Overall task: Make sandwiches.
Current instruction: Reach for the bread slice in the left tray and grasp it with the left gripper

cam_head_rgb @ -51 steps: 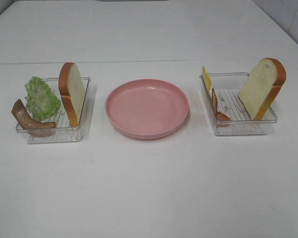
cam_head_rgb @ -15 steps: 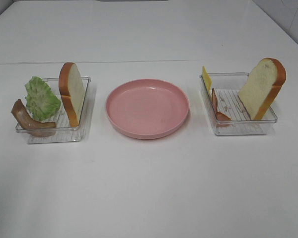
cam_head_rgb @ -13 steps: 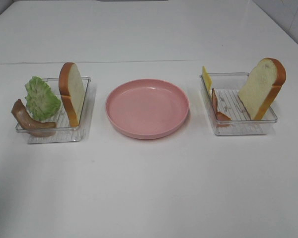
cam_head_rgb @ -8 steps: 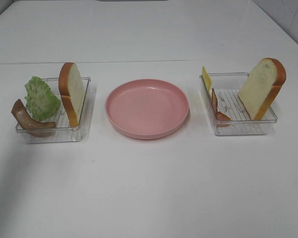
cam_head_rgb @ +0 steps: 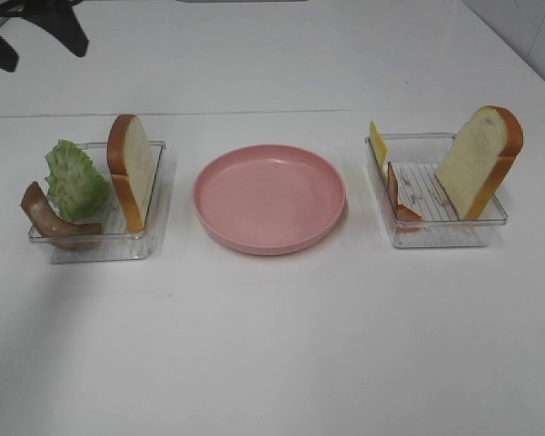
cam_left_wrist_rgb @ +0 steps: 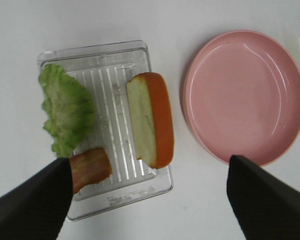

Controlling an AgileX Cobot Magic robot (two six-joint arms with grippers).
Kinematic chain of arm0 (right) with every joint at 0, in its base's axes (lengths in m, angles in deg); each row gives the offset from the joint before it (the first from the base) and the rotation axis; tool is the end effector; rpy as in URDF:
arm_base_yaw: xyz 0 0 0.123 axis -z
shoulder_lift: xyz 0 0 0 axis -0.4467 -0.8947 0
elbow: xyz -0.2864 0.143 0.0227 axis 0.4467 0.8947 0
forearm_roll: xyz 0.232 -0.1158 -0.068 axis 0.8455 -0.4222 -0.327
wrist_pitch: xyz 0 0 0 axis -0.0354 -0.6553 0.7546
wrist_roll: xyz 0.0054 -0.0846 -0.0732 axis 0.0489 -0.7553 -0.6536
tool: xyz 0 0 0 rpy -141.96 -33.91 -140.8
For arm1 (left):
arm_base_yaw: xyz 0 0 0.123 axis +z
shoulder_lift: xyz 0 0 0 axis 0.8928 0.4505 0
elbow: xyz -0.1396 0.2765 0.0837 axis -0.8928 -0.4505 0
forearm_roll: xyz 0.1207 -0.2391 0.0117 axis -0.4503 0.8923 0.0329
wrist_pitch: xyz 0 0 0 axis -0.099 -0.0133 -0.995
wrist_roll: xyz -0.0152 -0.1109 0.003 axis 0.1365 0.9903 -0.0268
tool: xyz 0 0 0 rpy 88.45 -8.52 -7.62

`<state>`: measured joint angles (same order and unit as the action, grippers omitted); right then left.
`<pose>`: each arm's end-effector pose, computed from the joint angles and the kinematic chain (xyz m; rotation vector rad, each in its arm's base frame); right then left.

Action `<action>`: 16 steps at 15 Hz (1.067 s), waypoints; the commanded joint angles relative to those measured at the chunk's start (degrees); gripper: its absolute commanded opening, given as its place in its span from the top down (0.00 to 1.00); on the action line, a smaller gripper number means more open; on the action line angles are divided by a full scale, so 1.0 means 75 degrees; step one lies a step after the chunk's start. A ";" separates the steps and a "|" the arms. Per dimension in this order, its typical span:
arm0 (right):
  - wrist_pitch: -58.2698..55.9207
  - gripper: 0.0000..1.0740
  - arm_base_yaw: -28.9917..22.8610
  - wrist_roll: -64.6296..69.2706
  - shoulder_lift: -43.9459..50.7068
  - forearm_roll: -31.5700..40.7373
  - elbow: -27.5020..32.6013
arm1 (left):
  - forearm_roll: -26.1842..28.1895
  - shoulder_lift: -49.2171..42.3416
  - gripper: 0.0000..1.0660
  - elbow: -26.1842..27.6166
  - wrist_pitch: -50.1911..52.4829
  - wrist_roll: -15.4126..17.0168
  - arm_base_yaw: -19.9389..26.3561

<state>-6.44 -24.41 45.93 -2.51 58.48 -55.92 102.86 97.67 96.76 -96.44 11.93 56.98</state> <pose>-0.0099 0.0098 0.2767 -0.0750 2.0385 0.0258 0.4348 -0.0787 0.3301 0.0768 2.6748 -0.4464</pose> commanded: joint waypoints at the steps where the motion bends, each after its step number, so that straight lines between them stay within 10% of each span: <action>1: 0.0069 0.29 0.0061 -0.0053 0.0107 0.0008 0.0000 | -0.0374 0.0718 0.27 0.0795 -0.0451 0.0558 -0.0443; 7: 0.0069 0.29 0.0061 -0.0053 0.0107 0.0008 0.0000 | -0.1620 0.2765 0.27 0.3079 -0.1612 0.2223 -0.1589; 16: 0.0069 0.29 0.0061 -0.0053 0.0107 0.0008 0.0000 | -0.2147 0.3025 0.27 0.3071 -0.1612 0.2414 -0.1581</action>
<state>-6.44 -24.41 45.93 -2.51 58.48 -55.92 87.28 120.30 119.56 -104.40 29.29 45.23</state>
